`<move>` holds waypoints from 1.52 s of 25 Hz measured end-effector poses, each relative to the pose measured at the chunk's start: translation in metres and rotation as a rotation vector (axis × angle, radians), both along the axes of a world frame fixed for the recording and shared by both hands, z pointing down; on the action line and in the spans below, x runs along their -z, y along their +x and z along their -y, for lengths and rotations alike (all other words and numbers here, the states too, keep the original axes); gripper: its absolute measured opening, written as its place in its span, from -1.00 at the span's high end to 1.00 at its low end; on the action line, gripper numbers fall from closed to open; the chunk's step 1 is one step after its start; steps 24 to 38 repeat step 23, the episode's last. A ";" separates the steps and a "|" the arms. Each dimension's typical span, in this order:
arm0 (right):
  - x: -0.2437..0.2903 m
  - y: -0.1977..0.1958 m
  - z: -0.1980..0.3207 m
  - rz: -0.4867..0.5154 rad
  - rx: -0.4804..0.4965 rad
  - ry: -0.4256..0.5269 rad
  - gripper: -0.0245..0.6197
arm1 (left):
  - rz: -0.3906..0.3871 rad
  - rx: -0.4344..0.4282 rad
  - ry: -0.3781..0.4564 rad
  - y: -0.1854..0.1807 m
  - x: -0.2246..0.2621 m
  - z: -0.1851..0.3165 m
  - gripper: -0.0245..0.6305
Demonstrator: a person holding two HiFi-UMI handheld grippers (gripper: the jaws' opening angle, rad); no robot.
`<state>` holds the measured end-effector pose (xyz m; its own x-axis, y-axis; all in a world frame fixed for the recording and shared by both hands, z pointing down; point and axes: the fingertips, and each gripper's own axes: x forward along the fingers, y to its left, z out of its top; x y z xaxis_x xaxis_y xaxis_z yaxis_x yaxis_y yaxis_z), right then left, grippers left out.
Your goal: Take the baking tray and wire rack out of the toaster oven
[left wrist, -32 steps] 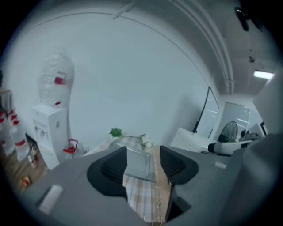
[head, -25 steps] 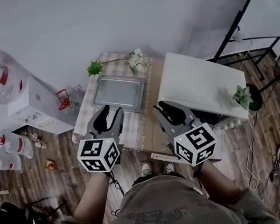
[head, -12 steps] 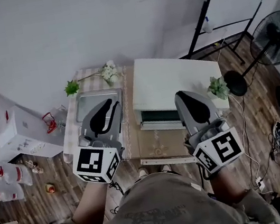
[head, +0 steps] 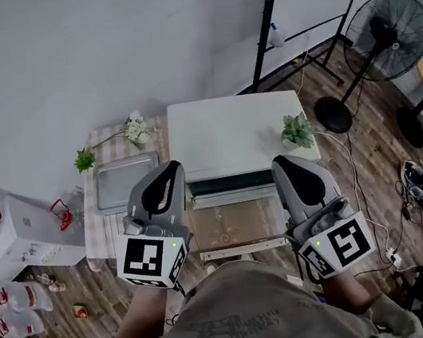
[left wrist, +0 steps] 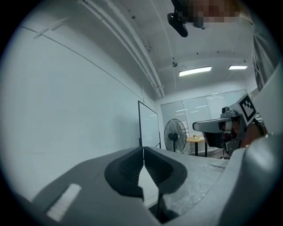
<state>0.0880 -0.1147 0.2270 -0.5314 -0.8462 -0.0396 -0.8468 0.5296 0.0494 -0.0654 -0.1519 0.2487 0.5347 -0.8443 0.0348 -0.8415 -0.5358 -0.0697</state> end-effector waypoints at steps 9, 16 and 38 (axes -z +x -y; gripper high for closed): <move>-0.010 0.015 0.003 -0.056 -0.033 -0.022 0.84 | 0.002 -0.036 -0.017 0.018 -0.009 0.005 0.89; -0.016 0.013 0.005 -0.056 -0.005 -0.042 0.84 | 0.011 -0.027 -0.015 0.020 -0.006 0.004 0.89; -0.016 0.014 0.009 -0.051 0.005 -0.042 0.84 | 0.019 -0.017 -0.023 0.019 -0.005 0.003 0.89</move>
